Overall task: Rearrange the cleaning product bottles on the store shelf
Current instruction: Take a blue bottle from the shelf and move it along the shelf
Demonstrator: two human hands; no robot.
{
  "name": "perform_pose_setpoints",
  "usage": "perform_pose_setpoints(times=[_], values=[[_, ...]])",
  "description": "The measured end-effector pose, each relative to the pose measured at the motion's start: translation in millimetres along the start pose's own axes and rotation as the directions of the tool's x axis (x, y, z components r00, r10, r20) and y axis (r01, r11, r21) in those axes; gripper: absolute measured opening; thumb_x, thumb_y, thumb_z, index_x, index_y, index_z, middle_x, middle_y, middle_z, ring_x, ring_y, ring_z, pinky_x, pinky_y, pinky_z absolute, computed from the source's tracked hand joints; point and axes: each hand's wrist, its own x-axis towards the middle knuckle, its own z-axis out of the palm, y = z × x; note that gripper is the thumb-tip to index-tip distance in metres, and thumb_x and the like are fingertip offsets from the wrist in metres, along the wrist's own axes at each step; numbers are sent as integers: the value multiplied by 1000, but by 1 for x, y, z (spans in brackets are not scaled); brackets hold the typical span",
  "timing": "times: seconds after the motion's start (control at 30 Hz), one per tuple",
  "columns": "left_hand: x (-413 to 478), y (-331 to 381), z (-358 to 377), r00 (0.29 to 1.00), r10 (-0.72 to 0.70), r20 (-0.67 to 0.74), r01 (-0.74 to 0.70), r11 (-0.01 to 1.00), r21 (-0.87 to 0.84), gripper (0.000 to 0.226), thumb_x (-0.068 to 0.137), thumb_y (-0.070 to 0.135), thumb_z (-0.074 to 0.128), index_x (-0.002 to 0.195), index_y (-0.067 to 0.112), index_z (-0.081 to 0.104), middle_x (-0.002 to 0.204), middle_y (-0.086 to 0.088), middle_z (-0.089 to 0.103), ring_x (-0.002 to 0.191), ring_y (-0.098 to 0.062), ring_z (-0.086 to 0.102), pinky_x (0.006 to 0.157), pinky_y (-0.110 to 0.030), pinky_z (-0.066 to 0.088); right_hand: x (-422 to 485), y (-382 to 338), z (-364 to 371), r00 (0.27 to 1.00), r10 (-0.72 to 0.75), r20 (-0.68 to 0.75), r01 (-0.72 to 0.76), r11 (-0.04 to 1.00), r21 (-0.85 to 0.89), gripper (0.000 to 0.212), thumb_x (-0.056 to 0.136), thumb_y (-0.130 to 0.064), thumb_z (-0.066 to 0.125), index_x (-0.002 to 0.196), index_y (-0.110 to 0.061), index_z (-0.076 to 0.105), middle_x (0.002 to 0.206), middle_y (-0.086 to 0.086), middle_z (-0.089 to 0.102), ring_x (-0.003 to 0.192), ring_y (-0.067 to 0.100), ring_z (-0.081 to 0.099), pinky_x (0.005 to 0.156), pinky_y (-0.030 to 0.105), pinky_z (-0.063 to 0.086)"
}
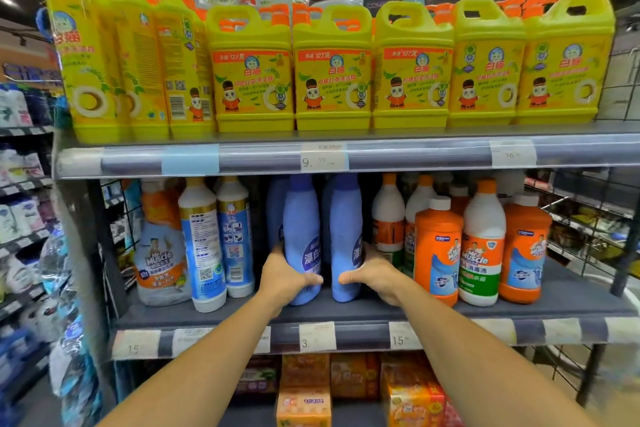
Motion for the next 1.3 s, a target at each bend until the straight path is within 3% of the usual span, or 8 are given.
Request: perform_pose_setpoints(times=[0.17,0.27,0.37,0.47,0.57,0.8,1.07,1.3], values=[[-1,-3,9,997,19,-80,-19,1000,-5,82,42,24,95,114,14,57,101,-4,69,93,-23,65,83,-40,56,5,-1,20,976,-25,-216,-1,993,-120,82,40,-32,95,110,-28,52,104,-15,61,95,1,60,72,10,45],[-3,-4,12,992,16,-123,-20,999,-29,65,51,30,88,108,20,58,92,3,68,86,-18,65,70,-30,54,13,-7,32,943,-31,-330,-62,961,-268,87,44,-42,91,118,-15,54,114,-2,63,103,15,61,86,25,50],[-4,1,14,985,18,-170,-30,997,-69,50,57,30,85,95,28,54,79,14,63,76,-8,63,54,-18,42,11,-10,37,903,-51,-427,-93,946,-309,83,43,-49,84,113,-16,52,104,-3,63,90,13,59,71,20,47],[-2,9,17,973,47,-228,-71,992,-100,61,53,21,88,102,23,52,81,14,62,73,-1,60,55,-14,41,-5,-18,33,861,-110,-497,-100,921,-377,80,35,-61,74,99,-17,52,86,-7,60,75,13,59,56,20,44],[-1,13,21,967,60,-249,-81,994,-76,70,54,20,87,114,14,51,90,1,66,77,-17,61,62,-21,44,-24,-30,30,818,-129,-561,-139,902,-410,90,28,-69,68,98,-17,46,87,-4,58,75,18,60,56,28,48],[-4,19,24,955,30,-294,-42,999,-34,70,62,21,84,123,9,51,110,-16,69,98,-36,64,71,-29,44,-67,-39,25,829,-139,-542,-150,878,-455,88,41,-67,76,101,-29,23,94,-6,51,82,15,53,60,29,46],[-24,36,12,987,19,-157,-29,998,-58,71,40,33,91,101,19,59,88,3,68,75,-17,64,62,-29,51,-96,-37,7,835,-74,-546,-180,900,-398,85,42,-62,76,104,-24,31,91,-6,53,80,18,56,61,32,46],[-70,64,12,997,-66,36,74,956,-285,62,32,17,95,89,18,70,79,0,76,69,-20,74,53,-32,58,-134,-34,-26,846,-91,-525,-162,895,-416,81,42,-62,74,102,-27,32,84,-10,52,73,16,54,55,30,43]])
